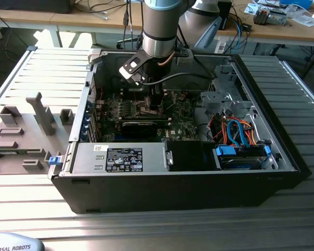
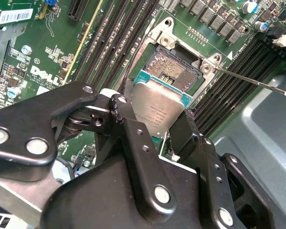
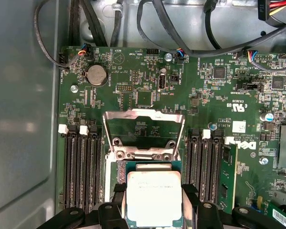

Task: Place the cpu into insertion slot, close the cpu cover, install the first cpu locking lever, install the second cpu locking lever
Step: 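Place the cpu into insertion slot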

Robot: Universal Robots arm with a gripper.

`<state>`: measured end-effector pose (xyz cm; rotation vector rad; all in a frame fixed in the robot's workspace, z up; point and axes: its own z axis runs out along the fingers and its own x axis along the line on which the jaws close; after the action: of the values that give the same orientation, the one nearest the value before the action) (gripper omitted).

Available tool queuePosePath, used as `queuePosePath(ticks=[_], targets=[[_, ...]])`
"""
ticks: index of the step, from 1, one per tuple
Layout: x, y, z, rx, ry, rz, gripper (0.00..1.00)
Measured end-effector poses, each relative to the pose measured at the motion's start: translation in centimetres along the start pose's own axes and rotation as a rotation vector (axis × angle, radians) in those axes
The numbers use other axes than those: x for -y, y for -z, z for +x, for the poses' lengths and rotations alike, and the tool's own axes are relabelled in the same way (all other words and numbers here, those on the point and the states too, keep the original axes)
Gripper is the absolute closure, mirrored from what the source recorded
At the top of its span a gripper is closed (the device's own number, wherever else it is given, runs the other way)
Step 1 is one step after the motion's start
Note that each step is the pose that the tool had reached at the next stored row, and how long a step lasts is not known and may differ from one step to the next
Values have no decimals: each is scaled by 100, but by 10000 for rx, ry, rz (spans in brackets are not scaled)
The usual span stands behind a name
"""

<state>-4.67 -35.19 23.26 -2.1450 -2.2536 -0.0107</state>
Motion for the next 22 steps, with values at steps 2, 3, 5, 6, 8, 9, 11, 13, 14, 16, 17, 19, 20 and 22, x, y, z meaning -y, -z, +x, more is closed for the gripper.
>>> queuePosePath(ticks=[2,3,5,6,8,9,11,13,14,16,17,19,20,22], targets=[[6,-2,0,1,0,0,46],[7,-3,1,2,1,1,46],[14,-6,1,4,-1,0,46],[17,-7,1,4,0,0,46],[29,-11,1,4,0,0,46],[33,-13,2,4,0,0,46],[39,-18,2,3,1,0,46],[41,-20,2,4,1,0,46],[43,-22,2,4,0,0,46],[45,-25,2,4,1,0,46],[47,-28,2,4,0,1,46],[47,-31,2,3,1,0,46],[48,-33,2,4,0,0,46],[49,-37,2,3,1,0,46]])
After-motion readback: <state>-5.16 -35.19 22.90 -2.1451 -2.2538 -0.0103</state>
